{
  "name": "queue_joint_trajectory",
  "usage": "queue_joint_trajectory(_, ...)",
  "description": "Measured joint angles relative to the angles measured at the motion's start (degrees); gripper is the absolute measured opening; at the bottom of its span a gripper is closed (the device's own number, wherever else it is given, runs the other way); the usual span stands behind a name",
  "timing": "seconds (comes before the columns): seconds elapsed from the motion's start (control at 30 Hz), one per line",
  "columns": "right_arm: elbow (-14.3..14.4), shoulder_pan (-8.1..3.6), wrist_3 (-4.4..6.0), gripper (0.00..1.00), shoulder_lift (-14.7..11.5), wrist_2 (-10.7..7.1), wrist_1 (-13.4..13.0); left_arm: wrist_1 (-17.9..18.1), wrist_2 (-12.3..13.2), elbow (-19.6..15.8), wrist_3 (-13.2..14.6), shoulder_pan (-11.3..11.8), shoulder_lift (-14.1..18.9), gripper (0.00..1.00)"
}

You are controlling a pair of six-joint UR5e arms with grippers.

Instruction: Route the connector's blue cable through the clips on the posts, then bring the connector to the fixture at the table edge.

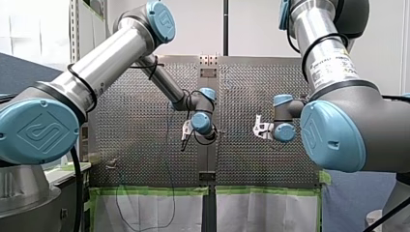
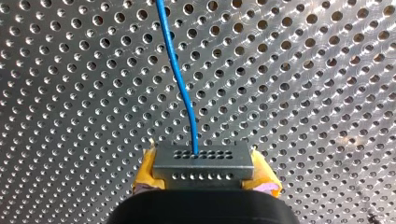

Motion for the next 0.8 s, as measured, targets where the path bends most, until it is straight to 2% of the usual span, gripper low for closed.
queue_joint_trajectory(0.1,0.0,0.0,0.0,0.0,0.0,0.0,0.0,-0.1,0.7,-0.4,0.1,-0.6,0.0,1.0)
queue_joint_trajectory(0.6,0.0,0.0,0.06,0.0,0.0,-0.07,0.2,0.1,-0.5,-2.2,0.0,-1.9,0.3,1.0)
queue_joint_trajectory(0.8,0.0,0.0,0.08,0.0,0.0,-0.03,0.2,0.7,-2.0,-2.8,-0.2,-2.3,1.0,1.0)
